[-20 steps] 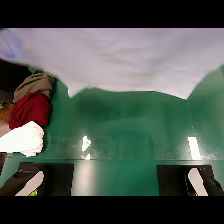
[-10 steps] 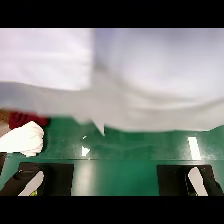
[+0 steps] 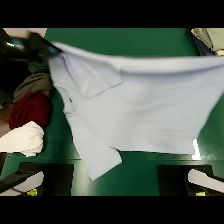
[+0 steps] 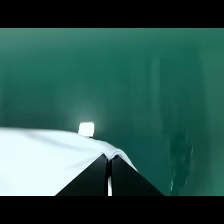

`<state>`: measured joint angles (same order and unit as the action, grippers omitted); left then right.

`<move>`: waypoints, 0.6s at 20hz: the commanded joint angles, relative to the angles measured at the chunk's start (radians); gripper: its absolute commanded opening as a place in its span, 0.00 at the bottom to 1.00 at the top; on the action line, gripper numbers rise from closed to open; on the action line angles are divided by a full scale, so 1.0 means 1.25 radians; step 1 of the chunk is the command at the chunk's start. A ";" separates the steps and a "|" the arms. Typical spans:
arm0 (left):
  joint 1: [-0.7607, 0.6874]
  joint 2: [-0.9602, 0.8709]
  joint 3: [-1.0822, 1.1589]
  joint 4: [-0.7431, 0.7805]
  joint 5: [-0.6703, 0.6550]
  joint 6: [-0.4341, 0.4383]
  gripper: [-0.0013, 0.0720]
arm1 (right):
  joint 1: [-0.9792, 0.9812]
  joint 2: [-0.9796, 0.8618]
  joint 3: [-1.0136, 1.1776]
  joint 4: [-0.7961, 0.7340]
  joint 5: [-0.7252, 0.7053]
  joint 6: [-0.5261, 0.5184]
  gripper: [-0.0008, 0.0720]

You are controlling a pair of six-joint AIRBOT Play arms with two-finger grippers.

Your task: Fold the shirts.

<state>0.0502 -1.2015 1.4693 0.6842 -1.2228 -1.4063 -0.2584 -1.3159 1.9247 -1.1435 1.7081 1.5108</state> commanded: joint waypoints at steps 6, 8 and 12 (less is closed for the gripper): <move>-0.015 -0.297 -0.049 -0.058 0.266 0.067 0.05 | 0.067 -0.294 -0.123 -0.048 -0.214 0.005 0.03; -0.016 -0.323 -0.026 -0.070 0.313 0.096 0.05 | 0.067 -0.306 -0.123 -0.048 -0.305 0.005 0.03; -0.016 -0.356 0.023 -0.068 0.316 0.129 0.05 | 0.068 -0.306 -0.124 -0.049 -0.337 -0.020 0.03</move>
<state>0.0307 -1.6108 1.4681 0.6083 -0.8722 -1.2892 -0.1749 -1.6817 1.7748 -1.1973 1.3510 1.5127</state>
